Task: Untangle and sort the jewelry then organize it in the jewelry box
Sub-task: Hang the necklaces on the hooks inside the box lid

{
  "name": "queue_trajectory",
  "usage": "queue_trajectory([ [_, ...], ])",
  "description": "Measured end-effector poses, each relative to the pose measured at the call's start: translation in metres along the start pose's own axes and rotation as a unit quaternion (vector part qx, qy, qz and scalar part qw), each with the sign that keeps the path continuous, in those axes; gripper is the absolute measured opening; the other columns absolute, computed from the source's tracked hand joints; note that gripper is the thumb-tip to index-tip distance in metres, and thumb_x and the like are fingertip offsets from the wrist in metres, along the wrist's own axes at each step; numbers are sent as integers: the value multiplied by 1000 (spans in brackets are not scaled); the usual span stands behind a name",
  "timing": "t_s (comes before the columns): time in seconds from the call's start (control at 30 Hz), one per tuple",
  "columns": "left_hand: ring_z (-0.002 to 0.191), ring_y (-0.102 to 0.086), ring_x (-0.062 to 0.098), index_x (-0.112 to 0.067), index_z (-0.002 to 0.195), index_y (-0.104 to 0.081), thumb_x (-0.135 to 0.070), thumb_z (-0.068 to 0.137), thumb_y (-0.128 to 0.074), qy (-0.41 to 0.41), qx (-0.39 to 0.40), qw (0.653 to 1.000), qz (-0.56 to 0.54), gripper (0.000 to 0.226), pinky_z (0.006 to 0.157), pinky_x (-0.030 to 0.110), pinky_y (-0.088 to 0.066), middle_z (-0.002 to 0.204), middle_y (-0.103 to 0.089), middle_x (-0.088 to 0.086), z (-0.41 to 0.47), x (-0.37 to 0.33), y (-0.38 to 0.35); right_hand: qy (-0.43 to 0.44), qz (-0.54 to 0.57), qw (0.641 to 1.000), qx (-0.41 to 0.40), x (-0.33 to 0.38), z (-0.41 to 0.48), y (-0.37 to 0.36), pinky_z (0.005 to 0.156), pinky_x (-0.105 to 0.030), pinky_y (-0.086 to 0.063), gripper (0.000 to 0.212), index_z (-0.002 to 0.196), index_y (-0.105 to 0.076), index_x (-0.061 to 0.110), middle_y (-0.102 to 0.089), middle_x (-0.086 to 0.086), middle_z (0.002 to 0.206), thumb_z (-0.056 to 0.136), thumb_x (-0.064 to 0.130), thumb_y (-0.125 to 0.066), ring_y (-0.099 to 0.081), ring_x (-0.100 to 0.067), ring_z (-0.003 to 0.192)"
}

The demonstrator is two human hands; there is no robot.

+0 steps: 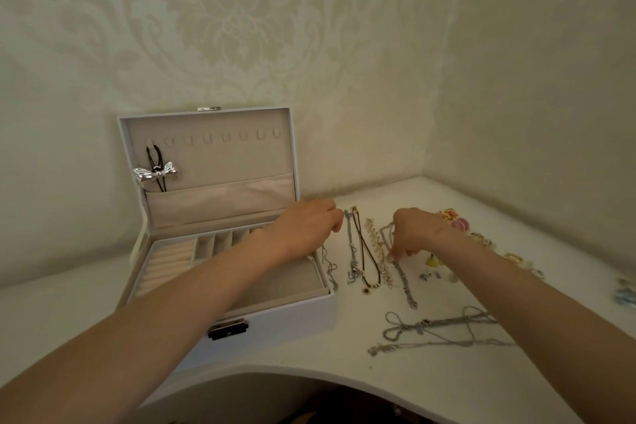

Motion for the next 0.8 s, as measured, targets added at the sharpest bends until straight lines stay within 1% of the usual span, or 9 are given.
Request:
queue_trajectory([
  [0.07, 97, -55, 20, -17, 111, -57, -7, 95, -43, 2, -3, 1000, -3, 24, 74, 33, -43, 112, -56, 1, -1, 0, -1, 6, -21, 1000, 1, 4, -4, 2, 54, -22, -42, 33, 68, -48, 14, -56, 5, 58, 79, 26, -76, -58, -9, 57],
  [0.2, 98, -54, 19, -17, 112, -57, -5, 94, -42, 1, -10, 1000, -8, 26, 74, 31, -41, 113, -55, 0, -3, 0, 0, 9, -23, 1000, 15, 6, -7, 1, 49, -20, -40, 25, 68, -48, 12, -56, 4, 57, 82, 10, -69, -55, -7, 51],
  [0.33, 101, -54, 21, -16, 112, -58, -8, 95, -44, 7, -10, 1000, -18, 23, 79, 32, -43, 114, -55, 1, -2, -2, 4, 13, -2, 1000, 9, 5, -6, -2, 49, -20, -40, 23, 66, -48, 12, -56, 4, 57, 79, 8, -66, -54, -8, 51],
  [0.43, 106, -51, 17, -15, 111, -60, -16, 94, -50, 18, 0, 998, -60, 20, 82, 28, -39, 115, -55, 1, 0, -5, 7, 1, 89, 995, 35, -3, -7, -1, 47, -17, -43, 24, 63, -52, 8, -57, -2, 58, 80, 7, -68, -54, -10, 49],
  [0.5, 106, -52, 15, -15, 110, -60, -19, 92, -55, 30, 10, 992, -125, 18, 86, 28, -41, 114, -57, 0, 3, -7, 5, -7, 150, 988, 34, -10, -9, 10, 41, -17, -39, 22, 61, -55, 5, -57, -4, 55, 80, 6, -68, -49, -9, 41],
  [0.57, 101, -56, 14, -14, 108, -60, -19, 90, -59, 44, 10, 977, -207, 19, 86, 31, -46, 111, -61, 0, 8, -10, 6, -8, 225, 974, 33, -16, -11, 24, 42, -19, -34, 15, 62, -61, 2, -61, -8, 57, 76, 3, -66, -47, -12, 41],
  [0.67, 91, -61, 14, -12, 113, -54, -15, 89, -62, 93, 17, 924, -371, 25, 81, 29, -51, 109, -66, 4, 16, -14, 7, 7, 341, 940, 15, -15, -18, 48, 53, -22, -40, 4, 74, -66, -1, -68, -12, 70, 78, 0, -65, -56, -16, 58],
  [0.77, 89, -65, 15, -13, 120, -44, -8, 90, -60, 141, 53, 817, -557, 34, 77, 27, -52, 110, -67, 8, 19, -23, 2, 50, 413, 909, -9, -5, -25, 70, 59, -22, -45, 8, 76, -62, 3, -70, -10, 77, 82, -1, -62, -61, -13, 62],
  [0.8, 90, -65, 14, -12, 122, -42, -6, 89, -61, 144, 49, 798, -583, 38, 78, 26, -52, 111, -67, 8, 21, -25, 3, 64, 426, 902, -16, -1, -27, 75, 59, -22, -45, 9, 75, -61, 5, -69, -9, 76, 82, -1, -62, -61, -12, 63],
])
Point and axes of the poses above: each hand's wrist, its own z-axis towards the middle knuckle, its own y-axis out of the back of the hand, x = y × z, the point moved 9 cm from there along z, towards the middle knuckle
